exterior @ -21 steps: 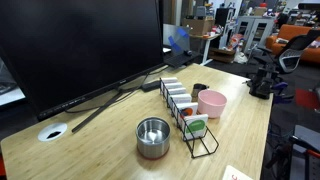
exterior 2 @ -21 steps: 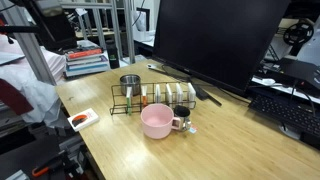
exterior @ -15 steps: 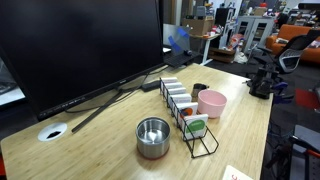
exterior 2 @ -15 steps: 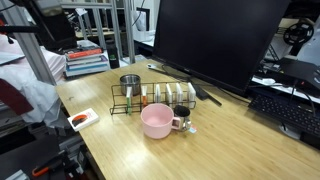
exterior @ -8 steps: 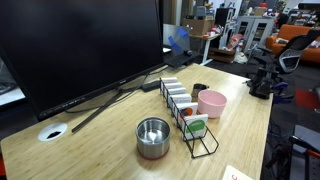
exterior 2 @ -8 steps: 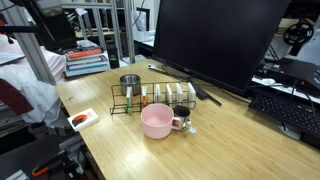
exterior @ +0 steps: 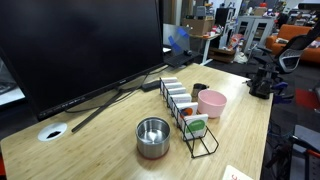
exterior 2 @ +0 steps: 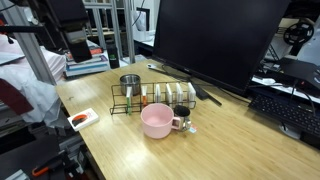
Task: Move the silver jar to the left of the book rack
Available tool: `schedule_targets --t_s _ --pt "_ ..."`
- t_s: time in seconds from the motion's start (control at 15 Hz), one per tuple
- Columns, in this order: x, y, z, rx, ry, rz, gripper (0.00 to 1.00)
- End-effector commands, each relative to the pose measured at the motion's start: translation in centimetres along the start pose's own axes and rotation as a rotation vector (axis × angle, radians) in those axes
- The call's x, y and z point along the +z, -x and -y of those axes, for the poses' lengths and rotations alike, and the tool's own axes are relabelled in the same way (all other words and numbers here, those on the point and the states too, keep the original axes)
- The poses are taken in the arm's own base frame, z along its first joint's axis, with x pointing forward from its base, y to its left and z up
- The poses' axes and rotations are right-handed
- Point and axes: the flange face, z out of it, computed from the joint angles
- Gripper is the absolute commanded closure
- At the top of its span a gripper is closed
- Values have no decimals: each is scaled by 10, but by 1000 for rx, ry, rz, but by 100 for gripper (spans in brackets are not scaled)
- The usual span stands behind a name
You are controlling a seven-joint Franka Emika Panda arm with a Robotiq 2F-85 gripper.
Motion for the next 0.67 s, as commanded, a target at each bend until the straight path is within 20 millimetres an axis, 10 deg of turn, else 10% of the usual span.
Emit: schedule_targets --t_s 0.0,0.6 --pt "14 -16 9 -56 69 35 0" --pt "17 -17 14 -63 69 47 0"
